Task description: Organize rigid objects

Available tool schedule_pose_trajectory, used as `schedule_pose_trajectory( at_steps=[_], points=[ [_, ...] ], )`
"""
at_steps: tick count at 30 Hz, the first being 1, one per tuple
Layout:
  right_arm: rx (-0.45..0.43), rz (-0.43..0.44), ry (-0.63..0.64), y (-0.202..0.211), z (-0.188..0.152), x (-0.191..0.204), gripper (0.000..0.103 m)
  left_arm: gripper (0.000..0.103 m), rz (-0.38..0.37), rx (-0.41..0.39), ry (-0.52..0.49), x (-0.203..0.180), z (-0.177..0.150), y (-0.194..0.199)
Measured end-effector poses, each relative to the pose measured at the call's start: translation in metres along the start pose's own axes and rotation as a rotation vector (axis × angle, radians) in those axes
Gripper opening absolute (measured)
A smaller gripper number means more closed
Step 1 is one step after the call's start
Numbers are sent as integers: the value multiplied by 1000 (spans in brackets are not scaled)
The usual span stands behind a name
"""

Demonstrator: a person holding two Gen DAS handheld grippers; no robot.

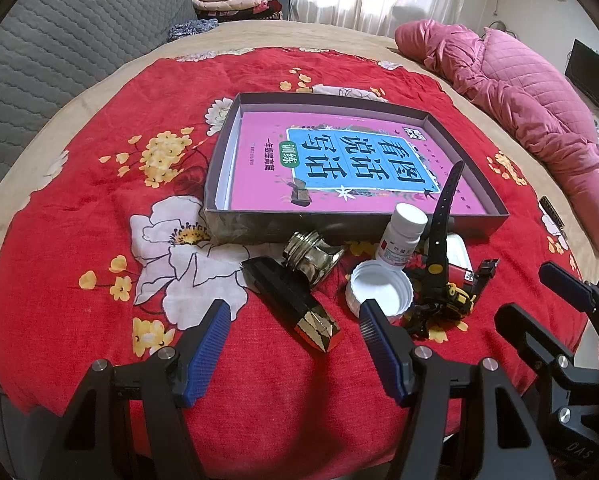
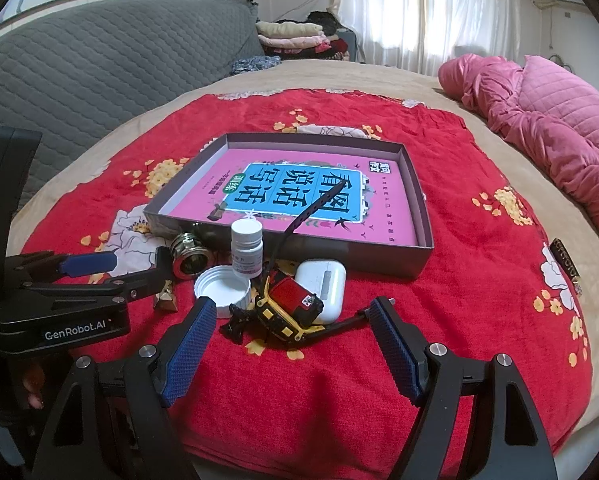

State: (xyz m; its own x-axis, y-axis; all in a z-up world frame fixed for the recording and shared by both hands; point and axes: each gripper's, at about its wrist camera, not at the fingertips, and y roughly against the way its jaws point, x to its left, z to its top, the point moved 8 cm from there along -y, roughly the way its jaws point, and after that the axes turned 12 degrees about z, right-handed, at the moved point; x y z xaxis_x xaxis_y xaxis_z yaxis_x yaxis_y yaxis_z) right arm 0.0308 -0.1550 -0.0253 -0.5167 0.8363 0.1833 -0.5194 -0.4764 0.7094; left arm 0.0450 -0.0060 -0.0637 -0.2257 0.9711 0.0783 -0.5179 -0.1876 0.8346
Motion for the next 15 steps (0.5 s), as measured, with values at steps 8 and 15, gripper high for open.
schedule_pose_trajectory(
  at_steps=[8, 15],
  points=[
    [-24, 18, 11, -5, 13, 6, 80, 66, 12, -23, 9, 8, 7, -6],
    [-12, 73, 9, -21, 23, 15, 80, 66, 4, -8, 39, 18, 9, -16]
  ],
)
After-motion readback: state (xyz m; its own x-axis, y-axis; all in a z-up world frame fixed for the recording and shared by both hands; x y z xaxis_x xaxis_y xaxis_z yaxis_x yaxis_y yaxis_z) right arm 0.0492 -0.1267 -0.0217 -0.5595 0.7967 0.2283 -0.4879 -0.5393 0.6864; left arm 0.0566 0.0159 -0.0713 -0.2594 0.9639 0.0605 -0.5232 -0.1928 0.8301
